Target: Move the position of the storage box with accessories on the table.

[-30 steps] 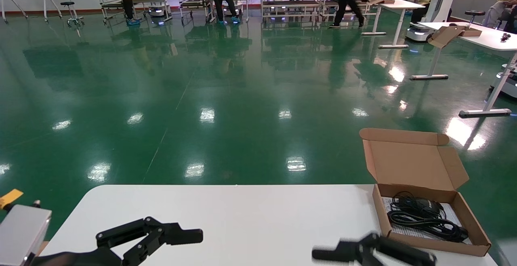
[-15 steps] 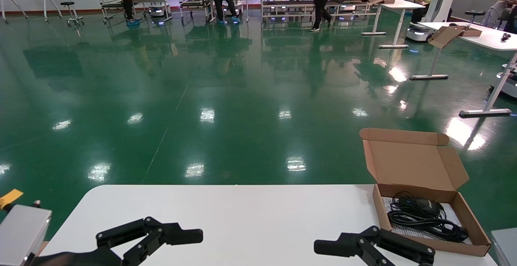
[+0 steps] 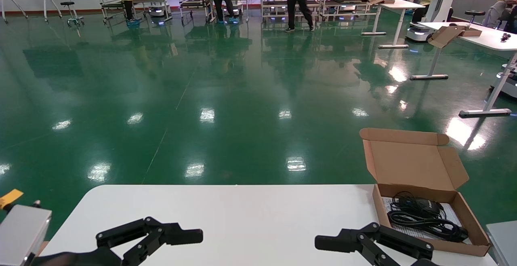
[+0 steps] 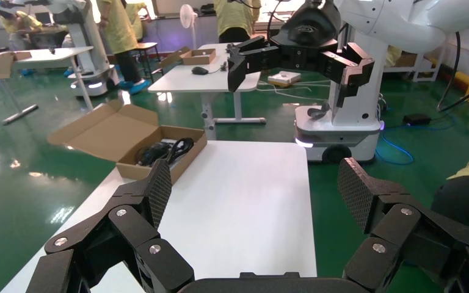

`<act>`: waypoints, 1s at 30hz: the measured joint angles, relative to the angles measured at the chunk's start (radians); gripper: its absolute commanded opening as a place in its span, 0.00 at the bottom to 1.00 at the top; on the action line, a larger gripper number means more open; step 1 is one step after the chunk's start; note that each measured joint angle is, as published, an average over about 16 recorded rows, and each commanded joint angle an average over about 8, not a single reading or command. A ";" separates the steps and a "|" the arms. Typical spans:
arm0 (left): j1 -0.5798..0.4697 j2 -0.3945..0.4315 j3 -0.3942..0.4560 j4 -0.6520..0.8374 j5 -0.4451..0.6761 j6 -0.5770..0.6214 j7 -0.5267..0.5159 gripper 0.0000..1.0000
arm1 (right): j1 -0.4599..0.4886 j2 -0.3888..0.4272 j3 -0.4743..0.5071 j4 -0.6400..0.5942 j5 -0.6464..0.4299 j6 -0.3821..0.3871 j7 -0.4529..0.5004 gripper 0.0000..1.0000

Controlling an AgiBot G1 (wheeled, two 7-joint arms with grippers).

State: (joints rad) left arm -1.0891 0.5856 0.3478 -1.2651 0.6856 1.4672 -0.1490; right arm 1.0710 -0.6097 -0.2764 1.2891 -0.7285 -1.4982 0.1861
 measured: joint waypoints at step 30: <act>0.000 0.000 0.000 0.000 0.000 0.000 0.000 1.00 | 0.003 -0.002 -0.003 -0.005 -0.002 0.003 0.002 1.00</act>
State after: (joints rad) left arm -1.0891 0.5856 0.3478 -1.2651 0.6856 1.4671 -0.1490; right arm 1.0743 -0.6112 -0.2797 1.2840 -0.7307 -1.4954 0.1879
